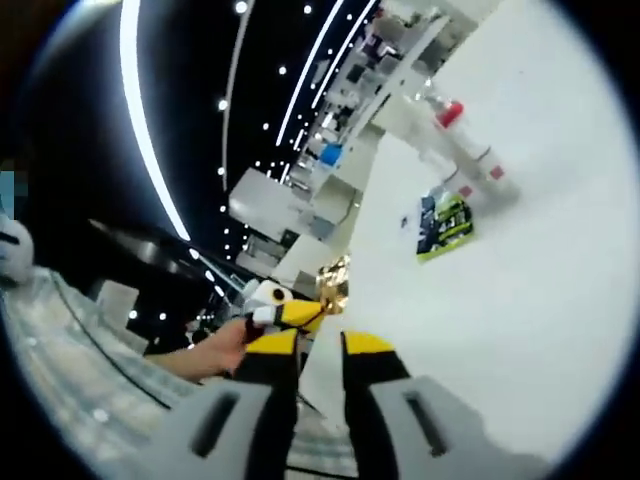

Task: Arrange the skincare products in the storage area until every visible bottle or jar stands upright without overlapping.

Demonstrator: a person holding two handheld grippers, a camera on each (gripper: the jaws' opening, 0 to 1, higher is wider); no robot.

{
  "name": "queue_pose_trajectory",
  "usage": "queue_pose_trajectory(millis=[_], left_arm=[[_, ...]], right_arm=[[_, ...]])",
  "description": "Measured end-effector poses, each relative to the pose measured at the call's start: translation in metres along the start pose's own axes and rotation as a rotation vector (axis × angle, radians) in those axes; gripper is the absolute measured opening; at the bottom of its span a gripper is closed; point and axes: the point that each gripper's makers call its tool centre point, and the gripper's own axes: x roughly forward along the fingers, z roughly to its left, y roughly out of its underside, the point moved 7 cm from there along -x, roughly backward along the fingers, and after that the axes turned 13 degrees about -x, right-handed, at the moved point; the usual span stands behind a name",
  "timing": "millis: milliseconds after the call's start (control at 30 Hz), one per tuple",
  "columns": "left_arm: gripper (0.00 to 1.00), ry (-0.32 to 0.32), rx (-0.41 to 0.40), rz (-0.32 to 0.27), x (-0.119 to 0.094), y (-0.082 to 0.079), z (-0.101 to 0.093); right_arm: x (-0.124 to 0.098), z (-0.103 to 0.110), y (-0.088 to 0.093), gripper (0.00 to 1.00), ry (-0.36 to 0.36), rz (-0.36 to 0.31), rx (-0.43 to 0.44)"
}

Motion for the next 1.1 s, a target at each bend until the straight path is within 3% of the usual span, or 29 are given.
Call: queue_pose_trajectory(millis=[533,1100], left_arm=[[0.01,-0.061,-0.007,-0.037,0.001,-0.053,0.012],[0.01,-0.112,-0.012,-0.055,0.006,-0.097,0.018]], right_arm=[[0.006,-0.009,-0.013,0.14,-0.006,-0.014,0.026],[0.016,-0.012,-0.016,0.15,-0.009,0.006,0.053]])
